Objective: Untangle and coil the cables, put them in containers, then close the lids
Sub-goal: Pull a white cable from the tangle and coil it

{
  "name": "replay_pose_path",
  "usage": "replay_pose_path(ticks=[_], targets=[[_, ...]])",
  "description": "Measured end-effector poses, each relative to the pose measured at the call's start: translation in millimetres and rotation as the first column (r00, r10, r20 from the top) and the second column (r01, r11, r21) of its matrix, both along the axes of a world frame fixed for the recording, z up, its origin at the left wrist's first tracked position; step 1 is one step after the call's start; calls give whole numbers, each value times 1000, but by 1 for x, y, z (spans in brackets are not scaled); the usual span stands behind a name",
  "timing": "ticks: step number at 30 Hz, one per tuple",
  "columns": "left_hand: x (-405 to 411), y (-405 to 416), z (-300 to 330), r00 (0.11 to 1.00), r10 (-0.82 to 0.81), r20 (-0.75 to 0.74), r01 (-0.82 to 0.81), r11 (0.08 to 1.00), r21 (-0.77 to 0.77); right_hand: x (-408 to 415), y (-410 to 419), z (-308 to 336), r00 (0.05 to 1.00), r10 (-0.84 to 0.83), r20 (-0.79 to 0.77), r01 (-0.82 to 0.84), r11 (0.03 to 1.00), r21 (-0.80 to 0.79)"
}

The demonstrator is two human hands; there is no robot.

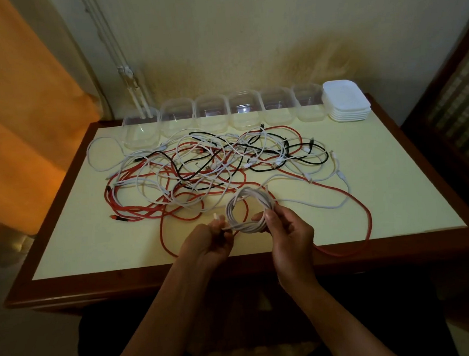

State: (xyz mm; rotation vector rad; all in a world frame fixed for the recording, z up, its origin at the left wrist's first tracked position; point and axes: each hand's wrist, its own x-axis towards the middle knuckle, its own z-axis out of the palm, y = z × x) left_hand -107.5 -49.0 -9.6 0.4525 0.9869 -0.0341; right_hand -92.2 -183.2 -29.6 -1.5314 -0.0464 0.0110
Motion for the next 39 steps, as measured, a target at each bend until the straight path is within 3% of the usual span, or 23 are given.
replay_pose_path(ticks=[2, 4, 7, 9, 11, 14, 19, 22, 25, 29, 32, 36, 39], targets=[[-3, 6, -4, 972, -229, 44, 222, 967, 128, 5, 1, 5, 992, 69, -104, -62, 996, 68], [-8, 12, -5, 889, -441, 124, 410, 887, 212, 10, 0, 10, 966, 147, -211, -119, 983, 142], [-14, 17, -2, 799, -545, 253, 488, 834, 258, 13, -2, 9, 924, 212, -319, -212, 977, 35], [-15, 14, -2, 793, -517, 322, 446, 853, 273, 10, -2, 5, 915, 220, -337, -246, 968, -37], [-13, 9, -7, 849, -382, 365, 328, 922, 204, 7, -1, 1, 933, 187, -308, -224, 970, -90], [-11, 0, -17, 937, -200, 288, 188, 980, 68, 4, -1, -9, 985, 100, -141, -132, 962, -240], [-13, -8, -15, 957, -43, 286, 77, 991, -108, 4, -4, -22, 999, -23, 35, 36, 902, -429], [-14, -8, -16, 943, -188, 276, 159, 979, 125, 3, -5, -24, 999, -28, 41, 44, 891, -452], [-11, -7, -18, 947, -268, 175, 197, 920, 339, 1, -8, -21, 999, 33, 3, -28, 877, -479], [-5, 4, -18, 957, -266, 113, 201, 893, 402, 13, -9, -16, 983, 84, -163, -156, 848, -507], [-2, 9, -19, 952, -287, 106, 220, 883, 415, 25, -7, -10, 932, 139, -334, -258, 902, -345], [5, 17, -15, 954, -262, 147, 179, 888, 423, 42, 3, -2, 945, 193, -262, -278, 898, -342], [13, 32, -6, 936, -315, 155, 194, 833, 519, 60, 18, 8, 953, 247, -177, -298, 876, -380]])
